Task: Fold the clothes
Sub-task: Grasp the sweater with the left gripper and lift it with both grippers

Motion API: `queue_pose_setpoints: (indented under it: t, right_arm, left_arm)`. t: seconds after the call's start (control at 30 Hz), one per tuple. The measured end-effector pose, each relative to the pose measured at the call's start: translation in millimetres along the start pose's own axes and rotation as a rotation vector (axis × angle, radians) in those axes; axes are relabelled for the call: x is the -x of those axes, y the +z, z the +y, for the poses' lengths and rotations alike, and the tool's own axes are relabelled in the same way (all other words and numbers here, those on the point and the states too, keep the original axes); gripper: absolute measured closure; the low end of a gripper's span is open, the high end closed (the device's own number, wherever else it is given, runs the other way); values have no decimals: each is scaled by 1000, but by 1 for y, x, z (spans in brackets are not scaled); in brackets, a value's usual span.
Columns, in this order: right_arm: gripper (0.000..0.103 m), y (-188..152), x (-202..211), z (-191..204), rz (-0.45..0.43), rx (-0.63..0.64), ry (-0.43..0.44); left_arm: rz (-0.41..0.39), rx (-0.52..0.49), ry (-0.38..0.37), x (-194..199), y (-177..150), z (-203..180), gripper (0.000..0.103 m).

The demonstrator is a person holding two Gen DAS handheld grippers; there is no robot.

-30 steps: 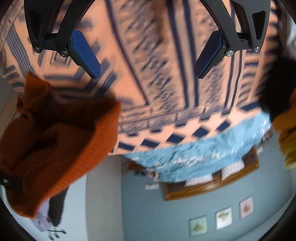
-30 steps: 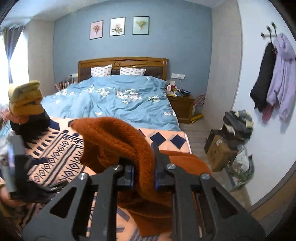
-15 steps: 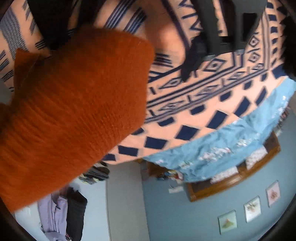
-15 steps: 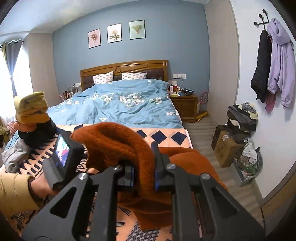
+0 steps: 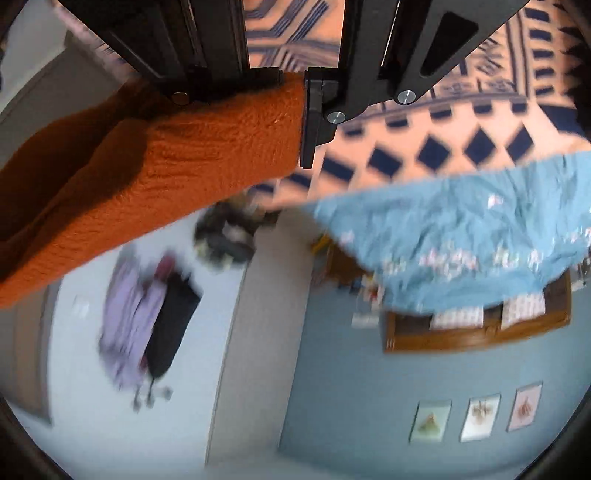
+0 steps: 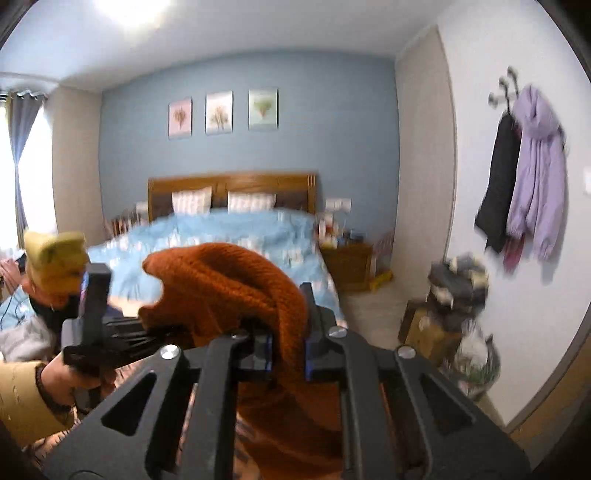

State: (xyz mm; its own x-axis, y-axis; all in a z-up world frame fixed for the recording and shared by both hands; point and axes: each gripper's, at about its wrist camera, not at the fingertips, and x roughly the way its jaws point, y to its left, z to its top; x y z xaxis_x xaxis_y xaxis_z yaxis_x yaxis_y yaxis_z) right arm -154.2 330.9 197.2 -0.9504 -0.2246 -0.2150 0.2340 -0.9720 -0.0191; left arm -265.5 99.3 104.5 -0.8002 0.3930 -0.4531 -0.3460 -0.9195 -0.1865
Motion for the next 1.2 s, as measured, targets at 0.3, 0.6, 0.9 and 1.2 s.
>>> queue_pose_setpoints:
  t: [0.3, 0.6, 0.9, 1.2]
  right_arm:
    - [90, 102, 131, 63, -293, 62, 179]
    - [90, 120, 225, 137, -368, 87, 504]
    - [90, 126, 307, 192, -406, 103, 751]
    - [89, 126, 329, 191, -431, 96, 785]
  left_arm:
    - [-308, -47, -36, 182, 40, -24, 98]
    - [-512, -74, 112, 395, -6, -11, 98]
    - [-624, -147, 265, 566, -33, -44, 97]
    - [-615, -327, 460, 593, -13, -92, 94]
